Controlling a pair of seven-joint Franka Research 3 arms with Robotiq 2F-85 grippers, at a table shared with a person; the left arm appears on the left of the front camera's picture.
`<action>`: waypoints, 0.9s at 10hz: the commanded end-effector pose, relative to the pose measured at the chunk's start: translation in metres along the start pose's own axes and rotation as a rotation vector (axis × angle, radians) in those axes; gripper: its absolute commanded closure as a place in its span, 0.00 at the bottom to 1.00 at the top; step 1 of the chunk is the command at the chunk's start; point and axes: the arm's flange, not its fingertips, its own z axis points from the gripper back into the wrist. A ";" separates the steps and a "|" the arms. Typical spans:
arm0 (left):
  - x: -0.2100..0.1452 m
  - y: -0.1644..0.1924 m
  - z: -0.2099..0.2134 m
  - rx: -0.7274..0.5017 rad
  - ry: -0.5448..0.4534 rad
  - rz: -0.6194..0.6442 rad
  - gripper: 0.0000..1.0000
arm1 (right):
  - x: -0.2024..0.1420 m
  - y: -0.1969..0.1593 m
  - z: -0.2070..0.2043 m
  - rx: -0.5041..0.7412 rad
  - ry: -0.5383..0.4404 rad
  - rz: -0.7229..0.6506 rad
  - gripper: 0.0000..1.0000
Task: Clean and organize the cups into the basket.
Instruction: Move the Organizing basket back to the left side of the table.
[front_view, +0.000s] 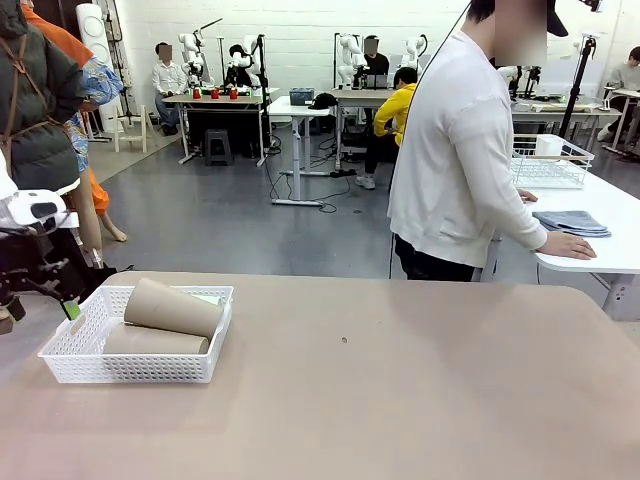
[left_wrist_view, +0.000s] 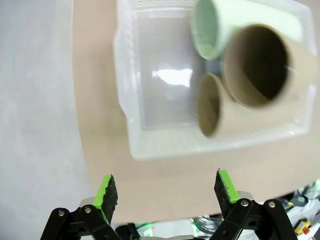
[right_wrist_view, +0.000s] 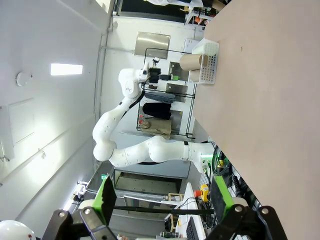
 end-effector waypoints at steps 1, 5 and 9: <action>-0.064 -0.028 0.054 -0.079 -0.058 -0.110 0.00 | -0.002 -0.002 -0.001 0.011 -0.010 0.015 0.00; -0.081 -0.050 0.057 -0.033 -0.058 -0.060 0.00 | -0.002 -0.002 -0.001 0.011 -0.010 0.015 0.00; -0.094 -0.047 0.081 -0.085 -0.043 -0.142 0.00 | -0.002 -0.002 -0.001 0.011 -0.010 0.015 0.00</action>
